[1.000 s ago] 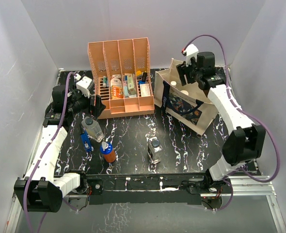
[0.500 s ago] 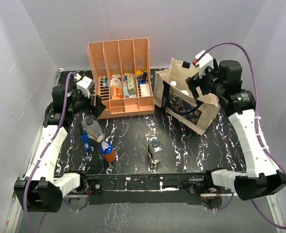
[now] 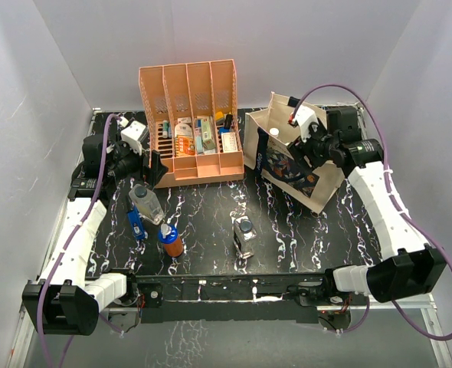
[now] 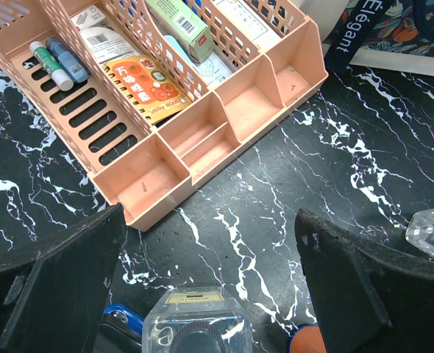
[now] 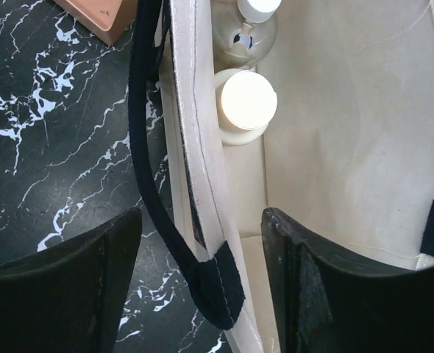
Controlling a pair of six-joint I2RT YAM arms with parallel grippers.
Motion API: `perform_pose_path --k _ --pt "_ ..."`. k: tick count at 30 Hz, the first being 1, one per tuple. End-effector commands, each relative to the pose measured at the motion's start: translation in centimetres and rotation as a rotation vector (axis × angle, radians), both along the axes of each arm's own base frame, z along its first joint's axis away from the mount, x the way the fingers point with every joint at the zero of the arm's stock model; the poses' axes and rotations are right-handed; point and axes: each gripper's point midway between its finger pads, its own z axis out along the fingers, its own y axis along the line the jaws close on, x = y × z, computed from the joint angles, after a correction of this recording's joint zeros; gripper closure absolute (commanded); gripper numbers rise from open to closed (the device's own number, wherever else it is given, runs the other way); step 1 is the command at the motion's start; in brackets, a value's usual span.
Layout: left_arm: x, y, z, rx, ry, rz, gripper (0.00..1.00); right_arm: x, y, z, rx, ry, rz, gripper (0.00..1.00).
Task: Place the personal care products into the canvas bag
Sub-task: Move the canvas bag to the center of the board.
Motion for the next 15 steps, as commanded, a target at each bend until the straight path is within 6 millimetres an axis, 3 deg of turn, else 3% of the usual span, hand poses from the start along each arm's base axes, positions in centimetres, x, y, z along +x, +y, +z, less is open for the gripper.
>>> perform_pose_path --k 1,7,11,15 --pt "-0.4 -0.4 0.8 -0.01 -0.034 -0.027 0.03 0.2 0.0 -0.1 -0.02 -0.011 0.015 0.39" --pt "-0.4 -0.5 0.6 -0.008 -0.031 -0.029 0.03 -1.4 0.2 -0.7 0.0 0.01 0.019 0.63" --pt "-0.4 -0.5 0.7 -0.011 -0.033 -0.029 0.03 -1.9 0.2 -1.4 0.012 0.034 0.006 0.85" --pt "-0.5 -0.4 0.7 -0.01 -0.033 -0.026 0.03 -3.0 1.0 -1.0 0.07 0.066 0.009 0.92"
